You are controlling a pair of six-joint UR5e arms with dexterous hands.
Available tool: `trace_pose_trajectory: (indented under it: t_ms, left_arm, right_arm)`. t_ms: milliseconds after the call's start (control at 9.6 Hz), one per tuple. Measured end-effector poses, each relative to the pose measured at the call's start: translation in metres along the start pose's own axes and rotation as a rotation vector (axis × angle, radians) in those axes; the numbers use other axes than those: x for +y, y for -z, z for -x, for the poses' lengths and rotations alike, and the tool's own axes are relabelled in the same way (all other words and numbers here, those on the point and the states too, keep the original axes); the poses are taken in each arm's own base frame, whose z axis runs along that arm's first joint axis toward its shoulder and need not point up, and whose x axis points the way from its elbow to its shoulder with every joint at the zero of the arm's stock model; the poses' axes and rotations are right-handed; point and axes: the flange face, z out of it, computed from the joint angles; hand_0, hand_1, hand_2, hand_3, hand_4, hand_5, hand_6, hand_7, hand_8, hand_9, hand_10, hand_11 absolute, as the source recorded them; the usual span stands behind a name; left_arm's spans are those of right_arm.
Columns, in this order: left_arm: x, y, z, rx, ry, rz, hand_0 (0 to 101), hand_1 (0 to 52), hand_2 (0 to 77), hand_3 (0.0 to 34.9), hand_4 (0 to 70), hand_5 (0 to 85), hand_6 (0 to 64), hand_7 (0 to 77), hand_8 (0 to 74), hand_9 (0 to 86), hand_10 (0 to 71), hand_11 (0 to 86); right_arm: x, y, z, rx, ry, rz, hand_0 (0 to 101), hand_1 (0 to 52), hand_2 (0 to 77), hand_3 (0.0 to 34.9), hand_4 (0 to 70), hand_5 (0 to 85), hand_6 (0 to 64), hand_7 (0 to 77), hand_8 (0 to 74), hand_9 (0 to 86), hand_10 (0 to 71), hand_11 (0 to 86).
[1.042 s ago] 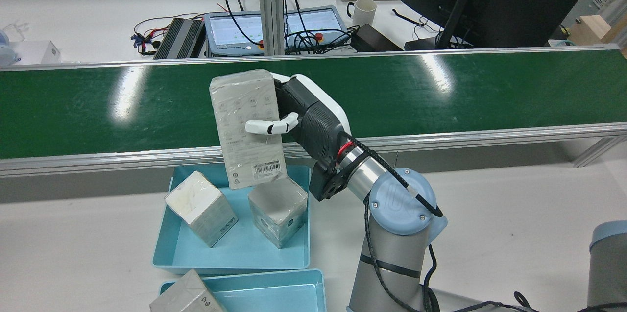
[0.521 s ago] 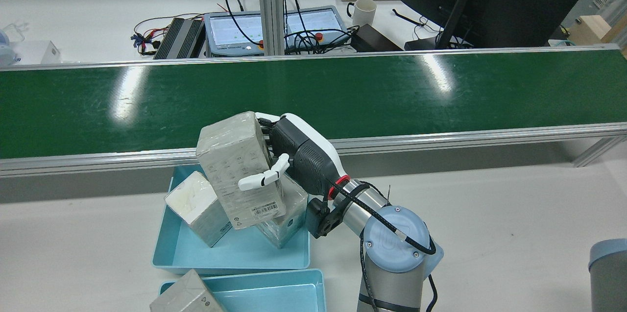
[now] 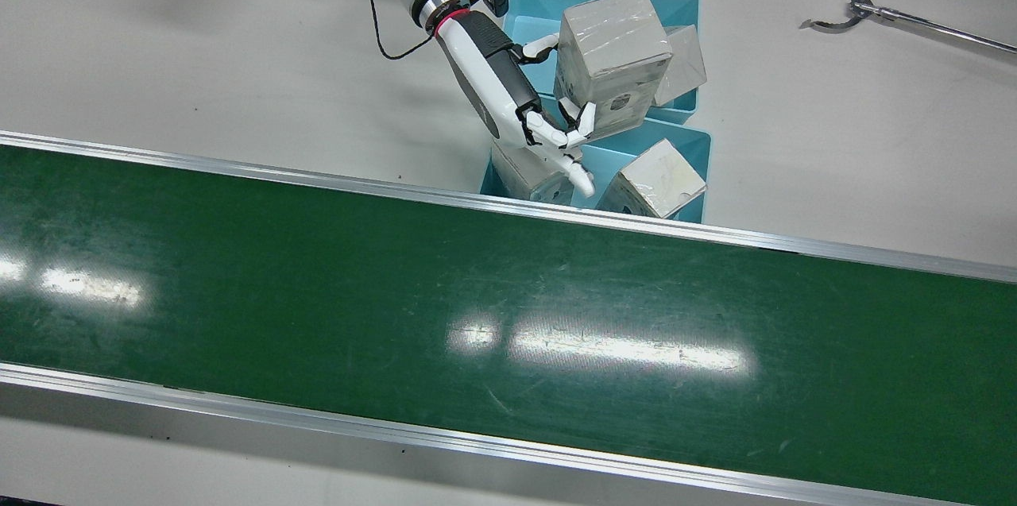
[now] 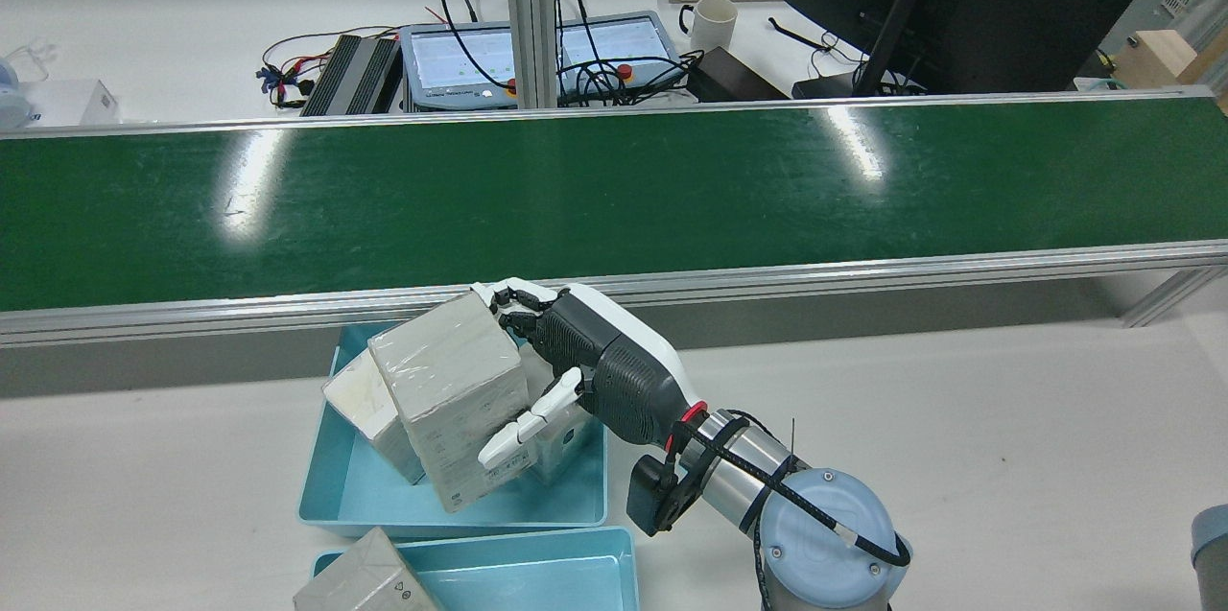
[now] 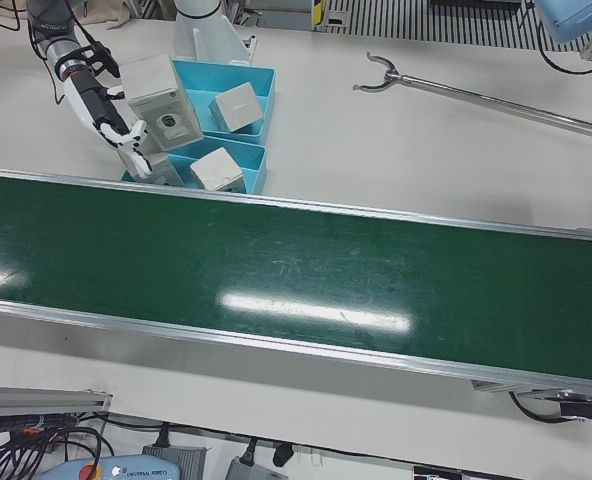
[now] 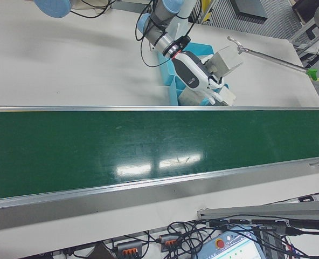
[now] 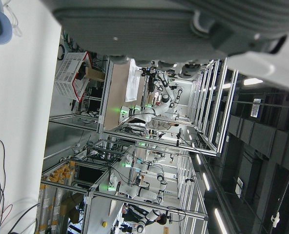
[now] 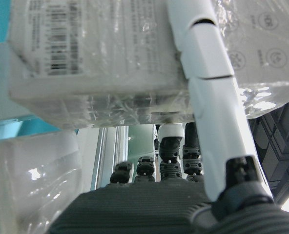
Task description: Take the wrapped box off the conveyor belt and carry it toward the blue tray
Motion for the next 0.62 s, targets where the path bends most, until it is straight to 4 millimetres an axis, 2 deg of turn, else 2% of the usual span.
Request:
trace_pose_trajectory:
  t_ms: [104,208,312,417,521,625]
  left_arm:
    - [0.0,0.0,0.0,0.0,0.0,0.0,0,0.0,0.5,0.0,0.0,1.1,0.5,0.5,0.5,0.5,0.5,0.5]
    - [0.0,0.0,0.0,0.0,0.0,0.0,0,0.0,1.1,0.0,0.0,1.1,0.5,0.5,1.1,0.5,0.5,0.5]
    - [0.0,0.0,0.0,0.0,0.0,0.0,0,0.0,1.1,0.0,0.0,1.1,0.5,0.5,1.1,0.5,0.5,0.5]
    - [0.0,0.0,0.0,0.0,0.0,0.0,0,0.0,1.1,0.0,0.0,1.1,0.5,0.5,1.1,0.5,0.5,0.5]
    - [0.0,0.0,0.0,0.0,0.0,0.0,0,0.0,1.1,0.0,0.0,1.1,0.5,0.5,1.1,0.5,0.5,0.5]
    - [0.0,0.0,0.0,0.0,0.0,0.0,0,0.0,0.5,0.0,0.0,1.1,0.5,0.5,0.5,0.5,0.5,0.5]
  right_arm:
    - [0.0,0.008,0.0,0.022,-0.001,0.007,50,30.0,4.9,0.0,10.9,56.7,30.0,73.6,11.4,0.0,7.1,3.3]
    - [-0.001,0.015,0.003,0.043,0.0,0.015,50,30.0,4.9,0.0,7.1,49.6,22.4,60.5,10.9,3.8,3.8,10.4]
    - [-0.002,0.023,0.008,0.057,0.001,0.021,49,15.8,1.6,0.0,6.0,37.1,13.6,42.5,8.7,9.3,0.5,3.8]
    - [-0.003,0.032,0.014,0.063,0.002,0.024,48,4.9,1.6,0.0,4.4,22.4,3.8,33.8,7.1,4.9,0.5,1.6]
    - [-0.004,0.04,0.023,0.062,0.003,0.027,47,2.2,1.1,8.5,1.1,7.1,1.1,6.5,6.5,2.2,0.5,1.1]
    - [-0.005,0.045,0.036,0.048,0.004,0.031,47,2.2,1.1,8.5,1.1,7.1,1.1,6.5,6.5,2.2,0.5,1.1]
